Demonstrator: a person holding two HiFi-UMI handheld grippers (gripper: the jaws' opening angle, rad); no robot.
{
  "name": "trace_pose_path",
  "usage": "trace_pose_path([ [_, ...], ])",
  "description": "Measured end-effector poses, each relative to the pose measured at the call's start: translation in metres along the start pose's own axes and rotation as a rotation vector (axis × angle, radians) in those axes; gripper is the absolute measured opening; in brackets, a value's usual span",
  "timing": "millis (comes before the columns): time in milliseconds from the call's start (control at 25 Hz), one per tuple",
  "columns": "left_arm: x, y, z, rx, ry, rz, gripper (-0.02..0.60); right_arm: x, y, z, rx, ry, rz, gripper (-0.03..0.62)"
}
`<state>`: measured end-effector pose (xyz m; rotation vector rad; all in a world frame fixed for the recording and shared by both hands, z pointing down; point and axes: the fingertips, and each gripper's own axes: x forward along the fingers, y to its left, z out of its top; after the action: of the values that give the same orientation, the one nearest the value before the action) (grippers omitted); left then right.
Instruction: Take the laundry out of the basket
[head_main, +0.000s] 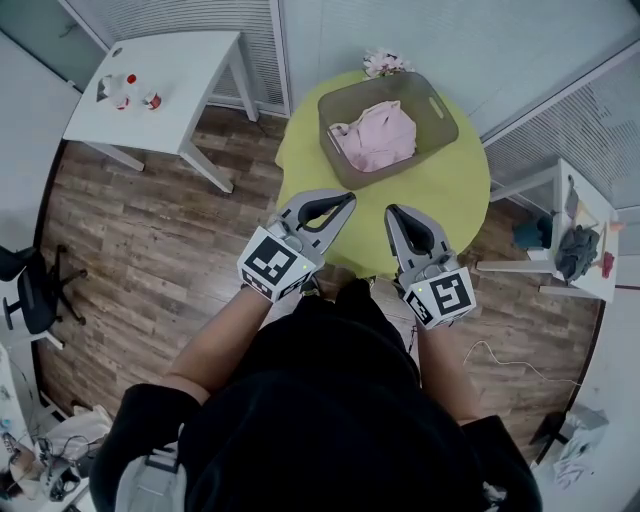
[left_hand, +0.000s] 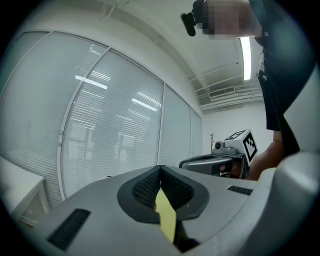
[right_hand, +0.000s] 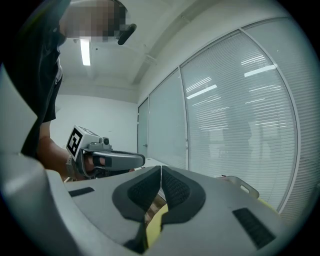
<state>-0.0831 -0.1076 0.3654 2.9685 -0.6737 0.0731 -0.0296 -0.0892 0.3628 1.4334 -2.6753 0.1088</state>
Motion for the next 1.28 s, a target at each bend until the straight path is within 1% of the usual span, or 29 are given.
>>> trace_pose_path([
  [240, 0.025, 0.016, -0.002, 0.006, 0.014, 0.008, 0.011, 0.012, -0.026, -0.001, 0.002, -0.012, -0.002, 0.025],
  [440, 0.056, 0.033, -0.008, 0.024, 0.054, 0.025, 0.011, 0.023, -0.057, -0.003, 0.006, -0.020, 0.012, 0.025],
  [640, 0.090, 0.056, -0.027, 0.055, 0.172, 0.038, 0.011, 0.038, -0.091, -0.009, 0.007, -0.012, 0.022, 0.025],
  [760, 0.116, 0.067, -0.033, 0.083, 0.206, 0.025, 0.011, 0.046, -0.110, -0.015, 0.015, 0.000, 0.032, 0.025],
  [920, 0.141, 0.082, -0.047, 0.121, 0.274, 0.034, 0.011, 0.058, -0.132, -0.025, 0.024, 0.011, 0.039, 0.025],
  [1280, 0.186, 0.122, -0.098, 0.122, 0.481, 0.045, 0.012, 0.096, -0.177, -0.046, 0.050, 0.027, 0.049, 0.025],
])
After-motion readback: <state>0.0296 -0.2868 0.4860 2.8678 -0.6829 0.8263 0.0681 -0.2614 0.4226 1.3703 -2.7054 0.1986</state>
